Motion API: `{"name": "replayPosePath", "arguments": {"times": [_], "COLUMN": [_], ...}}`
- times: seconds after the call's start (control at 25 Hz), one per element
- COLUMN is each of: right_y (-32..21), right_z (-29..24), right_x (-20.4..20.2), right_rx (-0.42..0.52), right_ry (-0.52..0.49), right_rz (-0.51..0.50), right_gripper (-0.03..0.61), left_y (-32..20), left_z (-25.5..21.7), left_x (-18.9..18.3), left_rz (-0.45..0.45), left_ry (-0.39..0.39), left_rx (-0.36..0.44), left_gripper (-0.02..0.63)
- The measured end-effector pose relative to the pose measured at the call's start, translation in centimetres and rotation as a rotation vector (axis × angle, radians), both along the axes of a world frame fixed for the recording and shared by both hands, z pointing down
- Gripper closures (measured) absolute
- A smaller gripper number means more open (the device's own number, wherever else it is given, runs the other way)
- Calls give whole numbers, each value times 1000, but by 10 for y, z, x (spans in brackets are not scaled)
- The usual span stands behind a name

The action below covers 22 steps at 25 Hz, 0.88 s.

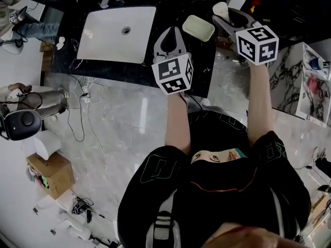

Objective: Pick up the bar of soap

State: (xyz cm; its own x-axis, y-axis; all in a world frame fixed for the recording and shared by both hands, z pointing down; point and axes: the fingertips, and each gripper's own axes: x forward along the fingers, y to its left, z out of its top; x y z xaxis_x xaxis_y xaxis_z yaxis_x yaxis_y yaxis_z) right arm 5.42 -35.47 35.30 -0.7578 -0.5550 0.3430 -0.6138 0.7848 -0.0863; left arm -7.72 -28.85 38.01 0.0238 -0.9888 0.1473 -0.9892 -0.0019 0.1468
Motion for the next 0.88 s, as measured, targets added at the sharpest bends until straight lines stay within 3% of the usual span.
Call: {"name": "replayPosePath", "arguments": {"times": [0.2, 0.52, 0.88], "right_y": [13, 23, 17], "right_z": [-25, -49, -54], "right_x": [27, 65, 86], "right_rx": [60, 185, 186], "right_ry": [-123, -221, -292], "right_rz": [50, 109, 130], "right_gripper": [376, 376, 376], "left_y": [10, 13, 15], "left_z": [-22, -58, -69], "left_x": [12, 25, 26], "left_rz": [-14, -18, -51], "left_ry": [-40, -97, -146], "left_rx": [39, 116, 136], "left_gripper": [606, 606, 606]}}
